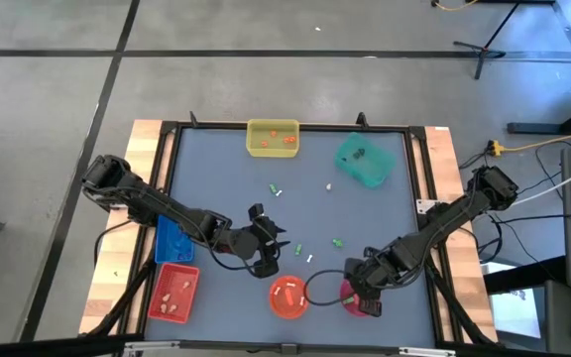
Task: Sort Halloween decoration
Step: Put the green skeleton toy into the pink bowl, then put the white bone toy into the orange bowl
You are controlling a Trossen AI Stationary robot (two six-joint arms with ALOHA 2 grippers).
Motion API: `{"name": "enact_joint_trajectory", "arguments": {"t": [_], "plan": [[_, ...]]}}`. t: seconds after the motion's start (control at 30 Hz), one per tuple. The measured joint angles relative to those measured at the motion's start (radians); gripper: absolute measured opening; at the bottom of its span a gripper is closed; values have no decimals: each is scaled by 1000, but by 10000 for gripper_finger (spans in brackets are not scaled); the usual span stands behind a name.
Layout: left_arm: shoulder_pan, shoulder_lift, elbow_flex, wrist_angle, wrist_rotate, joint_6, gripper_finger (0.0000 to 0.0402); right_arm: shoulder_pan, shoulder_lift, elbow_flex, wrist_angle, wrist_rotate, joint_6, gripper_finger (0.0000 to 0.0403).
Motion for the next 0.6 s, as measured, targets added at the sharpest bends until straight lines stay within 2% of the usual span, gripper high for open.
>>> {"name": "enact_joint_trajectory", "arguments": {"t": [0.3,0.43,0.6], "plan": [[0,0,0,0,0,0,139,0,0,0,0,53,-22,158],[0,0,0,0,0,0,139,0,0,0,0,53,-27,175],[0,0,0,0,0,0,139,-7,0,0,4,49,-58,173]]}}
